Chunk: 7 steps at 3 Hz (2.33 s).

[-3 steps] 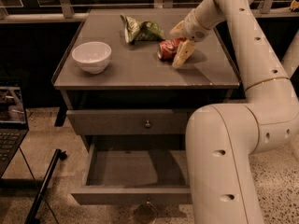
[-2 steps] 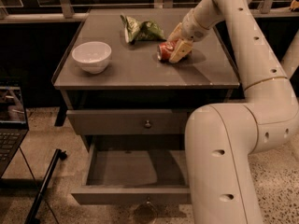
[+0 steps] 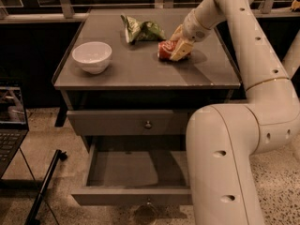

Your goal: Place coke can into middle drawer

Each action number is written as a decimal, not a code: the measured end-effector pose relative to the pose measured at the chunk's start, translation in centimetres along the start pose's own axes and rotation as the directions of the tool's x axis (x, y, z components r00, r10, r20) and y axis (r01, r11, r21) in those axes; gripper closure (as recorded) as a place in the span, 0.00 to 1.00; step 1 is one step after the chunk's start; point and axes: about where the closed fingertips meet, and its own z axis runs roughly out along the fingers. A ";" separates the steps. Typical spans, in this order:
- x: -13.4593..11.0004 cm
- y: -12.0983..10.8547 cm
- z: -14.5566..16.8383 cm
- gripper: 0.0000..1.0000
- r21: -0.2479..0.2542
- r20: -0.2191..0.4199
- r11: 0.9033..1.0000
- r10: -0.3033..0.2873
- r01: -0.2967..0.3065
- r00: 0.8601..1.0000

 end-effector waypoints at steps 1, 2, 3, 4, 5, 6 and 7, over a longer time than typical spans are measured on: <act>-0.6 -0.3 0.3 1.00 0.009 0.018 1.000 -0.013 0.013 1.000; -2.5 0.8 -0.4 1.00 -0.031 0.043 0.999 -0.031 0.033 0.999; -3.8 2.6 -1.8 1.00 -0.077 0.058 0.997 -0.015 0.019 0.998; -4.5 4.0 -4.7 1.00 -0.060 0.078 0.998 0.037 -0.032 0.996; -6.3 5.5 -9.7 1.00 0.042 0.132 0.998 0.036 -0.042 0.991; -8.0 8.0 -12.9 1.00 0.136 0.221 0.990 0.001 -0.032 0.975; -7.2 10.0 -10.7 1.00 0.099 0.228 0.994 0.028 -0.052 0.973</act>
Offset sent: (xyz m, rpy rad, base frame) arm -0.0539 0.0306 0.0322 0.0252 0.0622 0.1209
